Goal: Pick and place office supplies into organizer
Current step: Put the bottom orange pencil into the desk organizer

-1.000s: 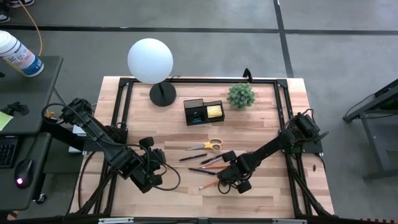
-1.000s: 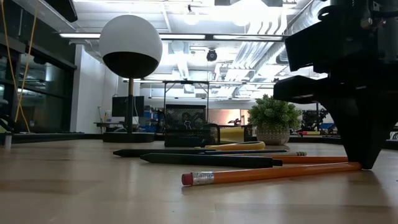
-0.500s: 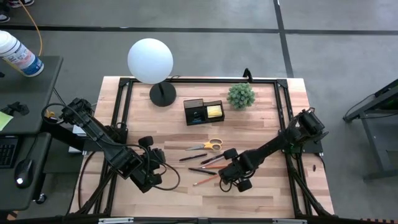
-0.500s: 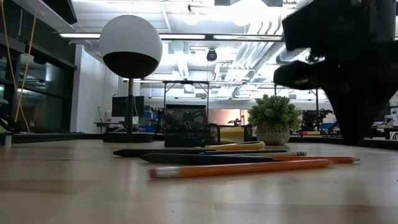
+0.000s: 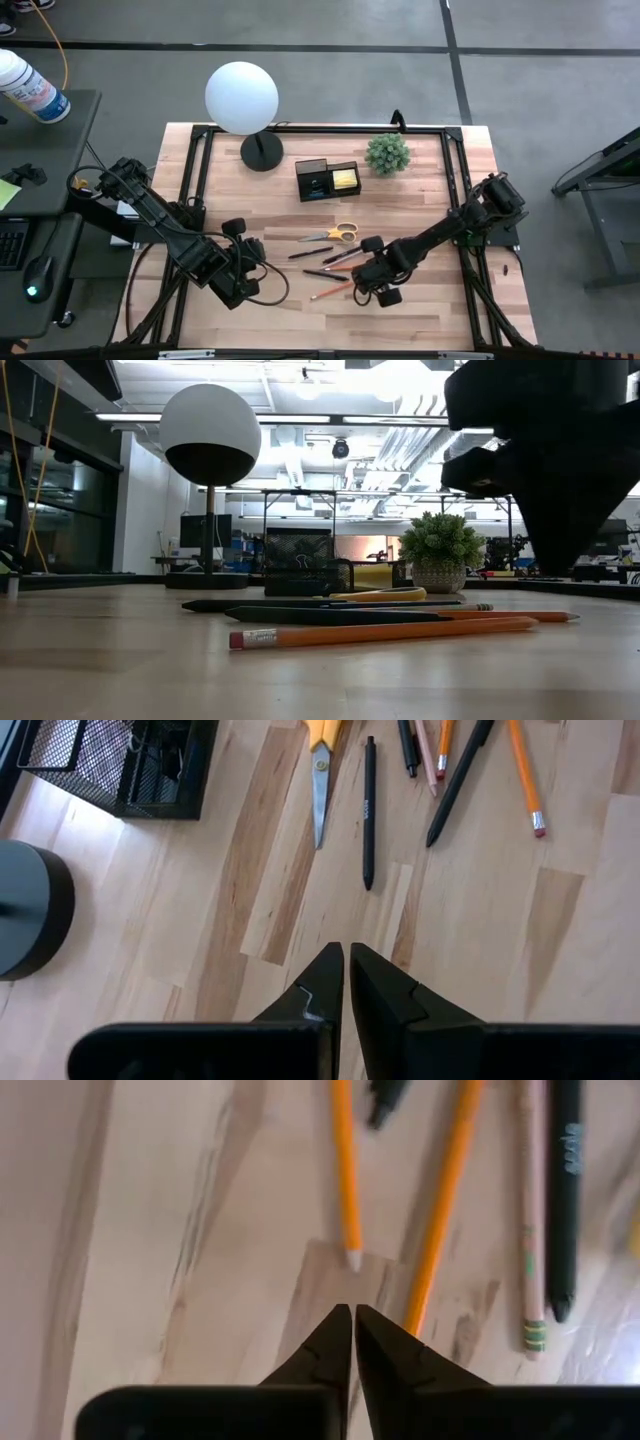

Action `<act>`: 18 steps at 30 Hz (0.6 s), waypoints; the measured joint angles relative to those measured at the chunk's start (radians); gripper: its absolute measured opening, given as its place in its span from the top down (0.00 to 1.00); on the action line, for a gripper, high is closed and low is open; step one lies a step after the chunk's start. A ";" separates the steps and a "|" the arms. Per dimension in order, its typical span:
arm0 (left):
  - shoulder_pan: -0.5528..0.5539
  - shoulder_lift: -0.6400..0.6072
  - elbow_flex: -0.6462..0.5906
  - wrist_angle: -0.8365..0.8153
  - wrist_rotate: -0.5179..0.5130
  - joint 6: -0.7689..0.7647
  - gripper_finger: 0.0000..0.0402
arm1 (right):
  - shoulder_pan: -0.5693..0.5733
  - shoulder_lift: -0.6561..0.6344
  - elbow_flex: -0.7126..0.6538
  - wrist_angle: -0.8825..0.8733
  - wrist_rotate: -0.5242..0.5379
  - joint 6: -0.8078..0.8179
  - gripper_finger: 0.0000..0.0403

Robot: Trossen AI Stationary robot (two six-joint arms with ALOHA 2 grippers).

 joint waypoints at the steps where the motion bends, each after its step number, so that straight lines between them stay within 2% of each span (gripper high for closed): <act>1: 0.000 0.000 0.000 0.001 0.000 0.000 0.96 | 0.000 0.000 0.000 0.010 0.010 0.023 0.95; 5: 0.000 0.000 0.000 0.001 0.000 -0.007 0.96 | -0.002 0.000 0.000 0.147 -0.041 0.036 0.97; 11: 0.000 0.000 0.000 0.001 0.018 -0.008 0.96 | 0.005 0.000 0.000 0.316 -0.061 -0.063 0.99; 15: 0.000 0.000 -0.002 0.028 0.043 -0.037 0.96 | 0.000 0.000 0.000 0.308 -0.058 -0.071 0.96; 18: 0.000 0.000 -0.046 0.179 0.047 -0.073 0.96 | 0.000 0.000 0.004 0.256 -0.029 0.002 0.93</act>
